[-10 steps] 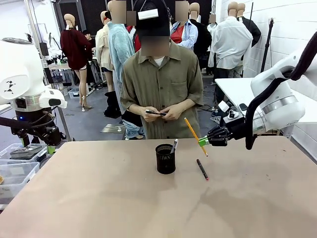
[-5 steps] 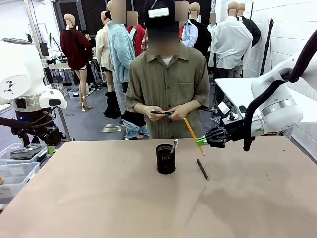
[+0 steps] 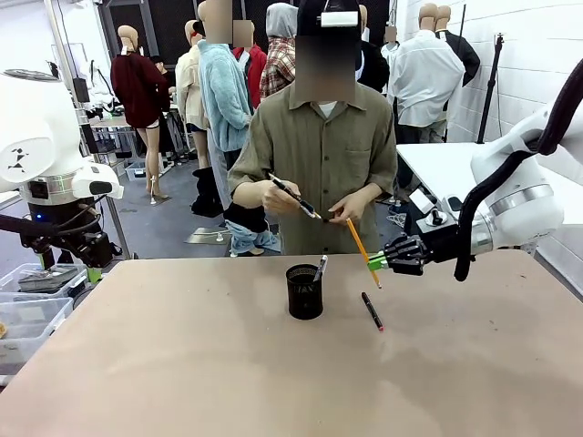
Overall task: Place the pens into the pen holder.
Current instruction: Pick up a writing instrument from the table and place it into the Pen holder.
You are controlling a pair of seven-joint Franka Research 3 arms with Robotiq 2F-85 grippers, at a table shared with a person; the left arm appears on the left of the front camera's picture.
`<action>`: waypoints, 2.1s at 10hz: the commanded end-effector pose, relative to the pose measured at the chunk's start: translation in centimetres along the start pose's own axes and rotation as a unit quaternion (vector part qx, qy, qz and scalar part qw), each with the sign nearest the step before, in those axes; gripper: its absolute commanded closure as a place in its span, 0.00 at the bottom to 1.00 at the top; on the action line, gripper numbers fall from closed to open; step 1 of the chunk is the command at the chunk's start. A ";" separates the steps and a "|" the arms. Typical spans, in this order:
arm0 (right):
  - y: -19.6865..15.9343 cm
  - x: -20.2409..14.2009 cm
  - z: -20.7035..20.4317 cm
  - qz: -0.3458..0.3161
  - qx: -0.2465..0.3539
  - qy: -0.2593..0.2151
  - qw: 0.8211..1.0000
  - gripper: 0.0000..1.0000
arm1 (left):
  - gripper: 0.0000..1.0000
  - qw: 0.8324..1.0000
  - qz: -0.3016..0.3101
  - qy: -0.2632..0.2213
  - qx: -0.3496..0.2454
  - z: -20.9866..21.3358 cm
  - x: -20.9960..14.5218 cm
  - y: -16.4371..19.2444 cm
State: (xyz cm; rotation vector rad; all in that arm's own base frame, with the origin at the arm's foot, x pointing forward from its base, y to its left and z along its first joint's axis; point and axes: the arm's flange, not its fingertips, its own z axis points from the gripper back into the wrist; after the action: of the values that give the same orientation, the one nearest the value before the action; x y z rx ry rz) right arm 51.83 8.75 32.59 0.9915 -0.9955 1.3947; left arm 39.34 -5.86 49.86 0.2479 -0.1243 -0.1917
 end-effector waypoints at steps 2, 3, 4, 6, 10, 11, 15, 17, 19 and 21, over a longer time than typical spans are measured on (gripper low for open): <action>-0.1 -0.8 1.0 0.018 0.013 -0.014 1.000 1.00 | 0.04 1.000 0.004 0.004 0.009 0.1 -0.1 0.0; 0.4 -0.8 1.9 0.016 0.009 -0.015 1.000 1.00 | 0.04 1.000 0.004 0.004 0.009 0.1 -0.1 0.0; 1.6 -0.9 3.7 0.015 0.004 -0.017 1.000 1.00 | 0.04 1.000 0.004 0.004 0.009 0.1 -0.1 0.0; 5.1 -0.8 8.9 0.018 -0.028 -0.032 0.999 1.00 | 0.04 1.000 0.004 0.004 0.009 0.1 -0.1 0.0; 10.1 -0.8 15.0 0.016 -0.106 -0.058 0.993 1.00 | 0.04 1.000 0.004 0.004 0.009 0.1 -0.1 0.0; 11.0 -0.6 15.6 0.025 -0.118 -0.064 0.991 1.00 | 0.04 1.000 0.004 0.004 0.009 0.1 -0.1 0.0; 10.1 0.9 13.4 0.030 -0.122 -0.063 0.990 1.00 | 0.04 1.000 0.004 0.004 0.009 0.1 -0.1 0.0; 9.1 3.1 11.0 0.042 -0.120 -0.062 0.990 1.00 | 0.04 1.000 0.004 0.004 0.009 0.1 -0.1 0.0; 7.6 5.3 8.2 0.061 -0.129 -0.061 0.988 1.00 | 0.04 1.000 0.004 0.004 0.009 0.1 -0.1 0.0; 5.3 6.3 5.6 0.083 -0.096 -0.093 0.988 1.00 | 0.04 1.000 0.004 0.004 0.009 0.1 -0.1 0.0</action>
State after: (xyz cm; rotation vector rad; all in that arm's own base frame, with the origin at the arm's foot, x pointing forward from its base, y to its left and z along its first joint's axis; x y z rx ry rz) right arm 44.90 4.35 40.57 0.9039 -1.3139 1.3199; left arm 39.34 -5.83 49.89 0.2463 -0.1241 -0.1916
